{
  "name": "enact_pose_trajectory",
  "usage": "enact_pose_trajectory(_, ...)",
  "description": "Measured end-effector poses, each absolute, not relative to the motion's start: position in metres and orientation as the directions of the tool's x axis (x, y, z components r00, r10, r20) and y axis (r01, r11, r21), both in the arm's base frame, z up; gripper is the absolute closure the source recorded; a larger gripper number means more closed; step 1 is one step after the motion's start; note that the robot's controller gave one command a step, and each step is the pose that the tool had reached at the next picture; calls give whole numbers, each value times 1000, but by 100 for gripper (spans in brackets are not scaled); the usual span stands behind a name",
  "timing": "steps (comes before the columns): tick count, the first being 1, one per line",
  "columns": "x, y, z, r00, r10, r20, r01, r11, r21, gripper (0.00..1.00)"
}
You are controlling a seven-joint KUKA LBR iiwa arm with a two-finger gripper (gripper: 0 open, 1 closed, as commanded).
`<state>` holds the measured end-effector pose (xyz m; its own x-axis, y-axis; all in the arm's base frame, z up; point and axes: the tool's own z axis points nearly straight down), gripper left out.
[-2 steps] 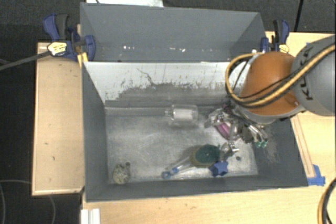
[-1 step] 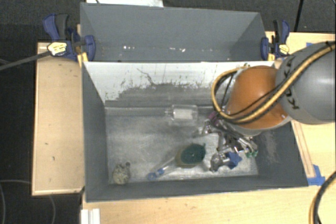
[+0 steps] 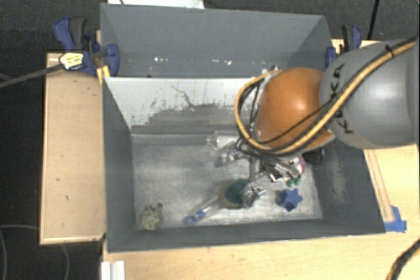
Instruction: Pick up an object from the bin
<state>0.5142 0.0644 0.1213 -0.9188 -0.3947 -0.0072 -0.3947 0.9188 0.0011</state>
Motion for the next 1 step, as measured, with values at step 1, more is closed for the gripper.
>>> enact_pose_trajectory(1,515,48,71,-956,-293,-5,-293,956,1,0)
